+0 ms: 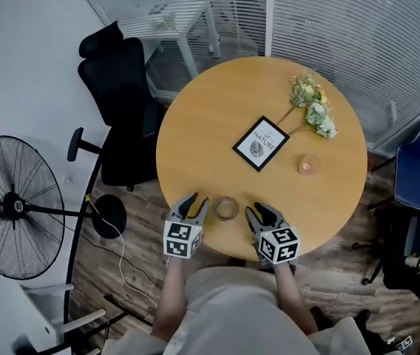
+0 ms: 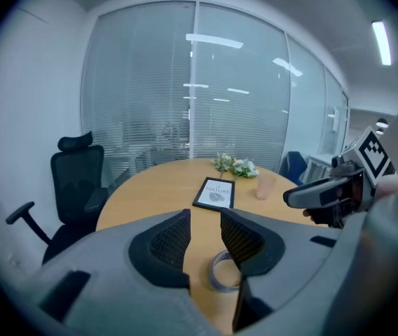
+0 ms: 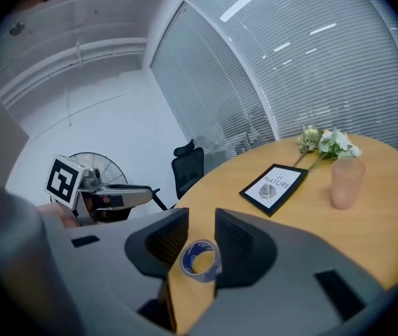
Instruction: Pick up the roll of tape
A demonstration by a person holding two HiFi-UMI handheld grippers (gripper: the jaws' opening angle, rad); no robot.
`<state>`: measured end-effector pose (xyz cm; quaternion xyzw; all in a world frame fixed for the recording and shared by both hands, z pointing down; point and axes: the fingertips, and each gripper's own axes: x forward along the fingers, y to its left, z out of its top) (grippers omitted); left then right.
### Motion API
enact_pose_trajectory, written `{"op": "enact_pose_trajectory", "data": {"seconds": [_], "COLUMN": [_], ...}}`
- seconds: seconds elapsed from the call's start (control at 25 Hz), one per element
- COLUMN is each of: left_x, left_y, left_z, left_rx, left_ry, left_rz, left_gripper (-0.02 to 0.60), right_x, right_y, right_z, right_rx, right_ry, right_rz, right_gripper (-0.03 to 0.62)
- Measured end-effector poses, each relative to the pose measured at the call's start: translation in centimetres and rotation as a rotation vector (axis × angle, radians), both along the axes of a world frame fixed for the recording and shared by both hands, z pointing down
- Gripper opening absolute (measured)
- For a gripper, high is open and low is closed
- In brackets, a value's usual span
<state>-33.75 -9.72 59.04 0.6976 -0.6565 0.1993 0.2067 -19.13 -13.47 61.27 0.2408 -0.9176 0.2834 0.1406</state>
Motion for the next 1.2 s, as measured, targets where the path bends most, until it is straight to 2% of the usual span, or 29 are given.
{"op": "enact_pose_trajectory", "data": {"seconds": [0.08,0.36,0.52,0.68,0.72,0.84,0.92,1.0,1.08,1.2], "left_x": [0.4,1.7,2.2,2.6,2.7,3.2,3.3,3.3,3.7,4.2], "left_y": [-0.8,-2.6,-3.2,-4.2,-4.4,-4.7,-5.3,-5.7,-5.6,-5.5], "left_z": [0.2,2.0,3.8,4.0,4.2,5.8,5.5,4.8,5.2,6.6], "left_rx": [0.009,0.013,-0.03,-0.018,-0.023,-0.072,-0.049,-0.024,-0.048,-0.114], "left_ry": [0.058,0.156,0.123,0.215,0.205,0.112,0.12,0.119,0.062,0.023], "left_rz": [0.048,0.232,0.349,0.391,0.41,0.491,0.497,0.519,0.6,0.709], "left_gripper": [0.124,0.124,0.124,0.124,0.124,0.124,0.124,0.124,0.124,0.124], "right_x": [0.1,2.7,3.9,5.5,6.2,7.2,7.0,6.2,5.1,3.8], "right_y": [-0.1,0.5,0.7,-0.1,-0.4,-0.6,-0.4,0.1,0.9,1.7], "right_z": [-0.3,0.0,-0.6,-1.8,-2.1,-2.8,-3.1,-3.2,-3.2,-3.2], "right_rx": [-0.003,0.021,0.032,0.017,0.014,0.019,-0.005,-0.054,-0.075,-0.061], "right_ry": [-0.002,0.091,0.118,0.053,0.04,0.043,0.011,-0.064,-0.1,-0.076], "right_rz": [0.026,0.076,0.097,0.164,0.184,0.197,0.197,0.201,0.184,0.139], "right_gripper": [0.114,0.114,0.114,0.112,0.112,0.112,0.112,0.112,0.112,0.112]}}
